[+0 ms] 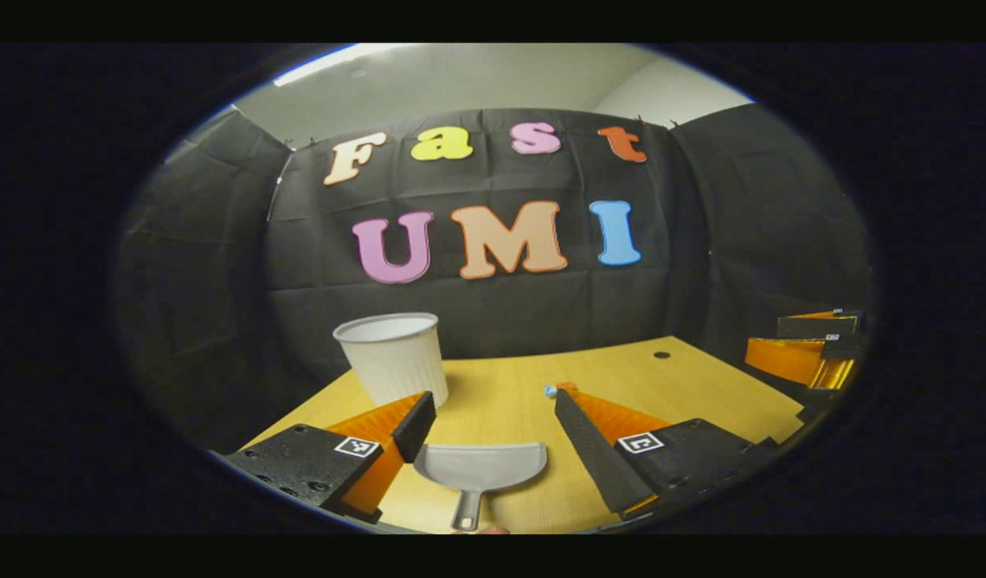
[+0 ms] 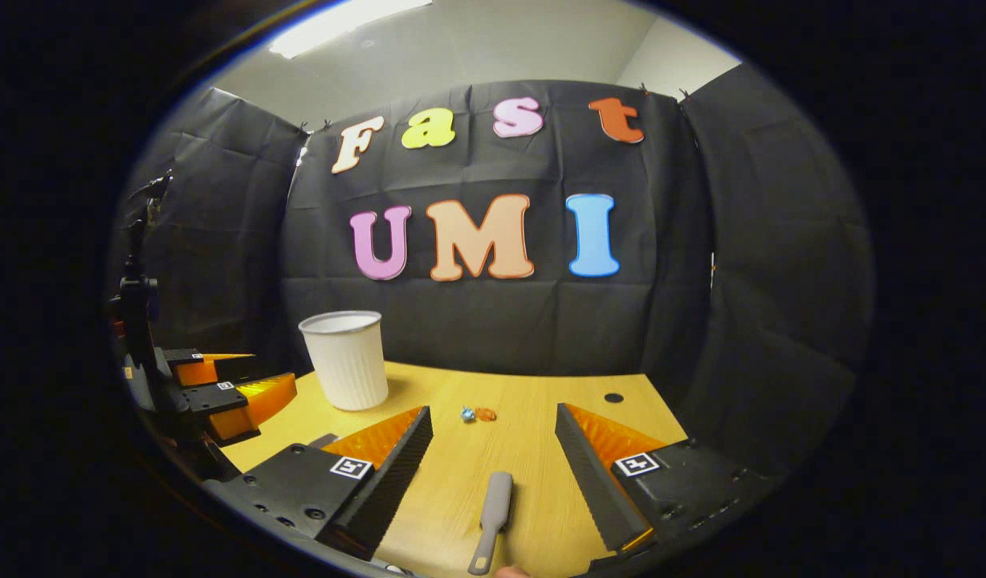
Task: Pick up the small broom and dustpan from the desktop, sweep the trash into the dustpan with the broom, and then empty the trash into the garbage bin.
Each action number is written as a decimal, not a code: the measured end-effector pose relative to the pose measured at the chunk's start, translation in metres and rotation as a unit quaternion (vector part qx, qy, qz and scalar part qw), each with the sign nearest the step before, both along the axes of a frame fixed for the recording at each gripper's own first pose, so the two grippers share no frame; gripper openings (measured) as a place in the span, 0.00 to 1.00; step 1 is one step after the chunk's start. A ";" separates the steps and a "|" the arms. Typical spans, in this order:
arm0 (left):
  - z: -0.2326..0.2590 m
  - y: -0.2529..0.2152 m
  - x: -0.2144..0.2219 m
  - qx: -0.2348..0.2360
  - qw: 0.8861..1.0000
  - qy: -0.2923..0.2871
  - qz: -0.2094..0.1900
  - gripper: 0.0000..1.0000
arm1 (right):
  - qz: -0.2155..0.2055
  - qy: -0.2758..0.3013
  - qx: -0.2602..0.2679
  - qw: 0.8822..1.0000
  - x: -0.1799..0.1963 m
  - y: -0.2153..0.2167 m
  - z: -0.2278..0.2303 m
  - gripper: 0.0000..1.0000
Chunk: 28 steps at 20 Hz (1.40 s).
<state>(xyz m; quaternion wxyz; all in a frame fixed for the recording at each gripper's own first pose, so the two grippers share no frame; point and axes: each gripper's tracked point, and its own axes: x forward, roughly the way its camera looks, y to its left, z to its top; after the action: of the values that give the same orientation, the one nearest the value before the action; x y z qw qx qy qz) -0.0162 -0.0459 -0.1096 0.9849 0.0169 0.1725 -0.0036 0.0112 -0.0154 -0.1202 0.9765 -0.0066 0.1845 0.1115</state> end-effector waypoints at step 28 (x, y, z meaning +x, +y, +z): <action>-0.243 0.024 -0.090 -0.025 0.910 0.413 -0.027 0.84 | 0.002 0.410 -0.115 0.905 -0.051 -0.001 -0.293 0.48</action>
<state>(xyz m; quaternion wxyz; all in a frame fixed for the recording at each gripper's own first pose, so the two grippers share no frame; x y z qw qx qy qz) -0.1061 -0.0220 -0.3528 0.8253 -0.0058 0.5632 -0.0412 -0.0399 -0.0168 -0.4133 0.8066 -0.0733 0.5804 0.0845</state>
